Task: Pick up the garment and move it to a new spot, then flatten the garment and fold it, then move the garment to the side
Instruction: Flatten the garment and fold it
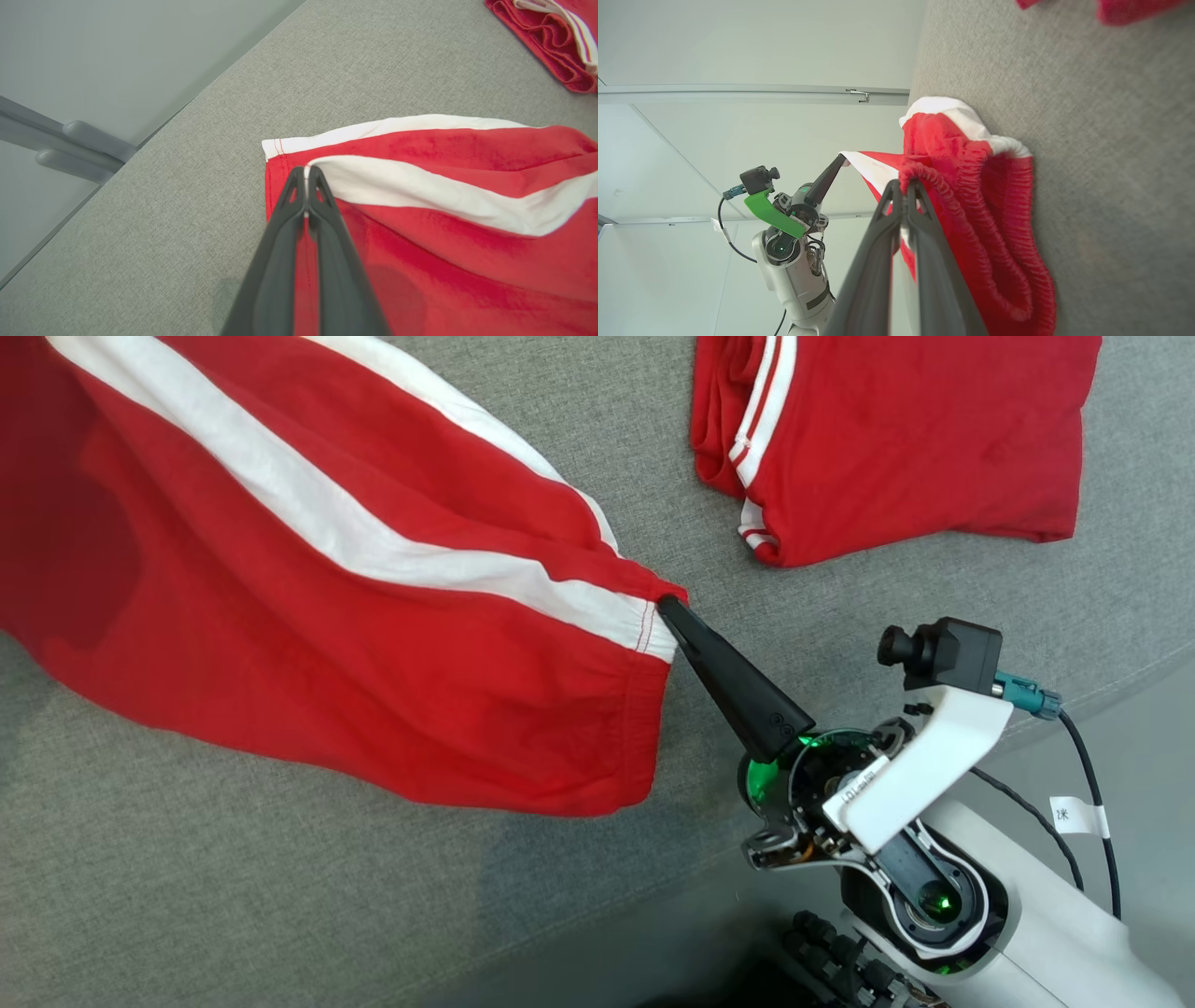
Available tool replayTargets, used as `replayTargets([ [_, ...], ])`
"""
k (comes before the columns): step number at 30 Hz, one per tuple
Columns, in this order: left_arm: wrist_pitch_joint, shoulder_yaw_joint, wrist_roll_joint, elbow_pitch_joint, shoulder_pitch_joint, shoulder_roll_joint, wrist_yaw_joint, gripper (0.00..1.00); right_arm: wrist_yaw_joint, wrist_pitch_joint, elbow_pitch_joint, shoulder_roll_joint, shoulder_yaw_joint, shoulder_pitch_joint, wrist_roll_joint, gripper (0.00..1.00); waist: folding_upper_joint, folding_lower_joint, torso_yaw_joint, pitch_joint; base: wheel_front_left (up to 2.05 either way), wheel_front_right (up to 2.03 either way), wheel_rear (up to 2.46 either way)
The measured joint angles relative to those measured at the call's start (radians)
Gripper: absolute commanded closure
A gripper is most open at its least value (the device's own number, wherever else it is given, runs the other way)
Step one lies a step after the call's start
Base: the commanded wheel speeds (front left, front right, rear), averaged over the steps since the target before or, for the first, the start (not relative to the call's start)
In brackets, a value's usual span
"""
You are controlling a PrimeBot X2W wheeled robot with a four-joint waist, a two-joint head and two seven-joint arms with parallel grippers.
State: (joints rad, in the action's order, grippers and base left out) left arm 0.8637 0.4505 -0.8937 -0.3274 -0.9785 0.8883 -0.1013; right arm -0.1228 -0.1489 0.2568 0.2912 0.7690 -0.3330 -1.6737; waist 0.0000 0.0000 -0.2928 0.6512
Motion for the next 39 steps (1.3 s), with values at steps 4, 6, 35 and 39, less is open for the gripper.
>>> replayTargets([
  [4,0.026,0.012,0.008,0.037,-0.048,-0.015,-0.001,1.00,0.000,-0.001,-0.006,-0.007,-0.014,-0.008,0.000,1.00,0.0000,0.0000,-0.009,0.010,0.00,0.00,0.00],
  [6,0.032,0.018,0.029,0.055,-0.074,-0.029,-0.001,1.00,0.000,-0.001,-0.007,-0.010,-0.015,-0.008,0.000,1.00,0.0000,0.0000,-0.013,0.016,0.00,0.00,0.00],
  [35,-0.041,0.136,0.128,0.325,-0.191,-0.161,-0.021,0.00,0.000,0.000,-0.094,-0.070,-0.028,-0.008,0.009,0.00,0.0000,0.0000,-0.028,0.036,0.00,0.00,0.00],
  [39,-0.084,0.139,0.151,0.355,-0.191,-0.186,-0.022,0.00,0.000,-0.001,-0.100,-0.048,-0.046,0.000,0.010,0.00,0.0000,0.0000,-0.023,0.018,0.00,0.00,0.00],
])
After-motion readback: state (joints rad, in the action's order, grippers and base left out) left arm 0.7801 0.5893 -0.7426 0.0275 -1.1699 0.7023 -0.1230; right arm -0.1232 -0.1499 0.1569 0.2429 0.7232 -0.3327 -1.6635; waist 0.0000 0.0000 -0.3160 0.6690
